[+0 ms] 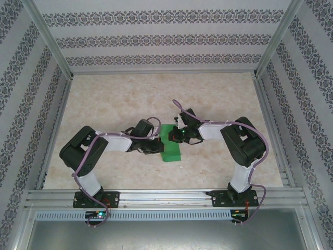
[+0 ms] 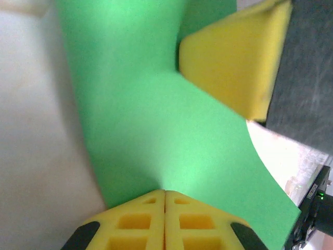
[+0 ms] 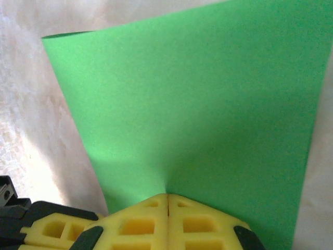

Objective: Fold a paper plane with a square sheet of paper (fold left side to right side)
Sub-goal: First fold the square sheet of paper in half at the center of the table.

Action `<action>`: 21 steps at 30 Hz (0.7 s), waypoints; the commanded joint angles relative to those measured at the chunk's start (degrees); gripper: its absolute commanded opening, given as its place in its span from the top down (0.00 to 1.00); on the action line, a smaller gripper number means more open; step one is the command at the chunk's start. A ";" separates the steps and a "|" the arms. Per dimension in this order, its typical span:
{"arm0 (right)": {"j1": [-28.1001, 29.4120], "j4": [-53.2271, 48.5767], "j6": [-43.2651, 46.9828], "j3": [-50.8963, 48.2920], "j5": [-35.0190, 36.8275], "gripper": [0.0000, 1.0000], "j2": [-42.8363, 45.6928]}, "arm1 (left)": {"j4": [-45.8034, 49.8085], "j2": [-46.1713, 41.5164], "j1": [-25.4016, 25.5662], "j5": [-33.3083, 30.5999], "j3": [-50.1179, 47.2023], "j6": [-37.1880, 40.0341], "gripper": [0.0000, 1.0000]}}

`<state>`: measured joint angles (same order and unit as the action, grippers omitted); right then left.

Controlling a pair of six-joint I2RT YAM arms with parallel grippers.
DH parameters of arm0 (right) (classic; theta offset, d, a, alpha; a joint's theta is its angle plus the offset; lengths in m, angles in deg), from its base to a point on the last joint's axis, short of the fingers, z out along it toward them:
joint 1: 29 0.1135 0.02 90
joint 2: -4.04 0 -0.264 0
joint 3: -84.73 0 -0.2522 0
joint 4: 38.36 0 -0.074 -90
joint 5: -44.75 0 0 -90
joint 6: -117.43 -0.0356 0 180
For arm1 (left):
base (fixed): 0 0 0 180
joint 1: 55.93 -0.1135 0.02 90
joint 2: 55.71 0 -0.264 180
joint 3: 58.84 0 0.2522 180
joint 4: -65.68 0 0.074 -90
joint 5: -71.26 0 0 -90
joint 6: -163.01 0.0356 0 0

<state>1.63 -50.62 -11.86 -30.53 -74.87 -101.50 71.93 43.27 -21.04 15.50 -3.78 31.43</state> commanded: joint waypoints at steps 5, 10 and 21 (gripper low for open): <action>-0.44 -4.67 0.70 -2.69 5.72 1.00 -2.73 | 3.16 -2.75 1.23 0.17 -4.63 -3.38 0.93; -0.27 -4.62 0.88 -2.82 5.46 1.00 -2.38 | 8.14 -6.25 0.79 -1.28 0.17 -1.59 0.93; -0.05 -4.75 0.77 -2.55 5.72 1.00 -2.39 | 7.00 -1.97 1.41 1.44 6.69 0.11 0.93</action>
<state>1.63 -50.31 -11.66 -30.68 -75.07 -101.50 78.95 38.48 -20.97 15.50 1.94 30.53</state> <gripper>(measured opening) 0.042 0.068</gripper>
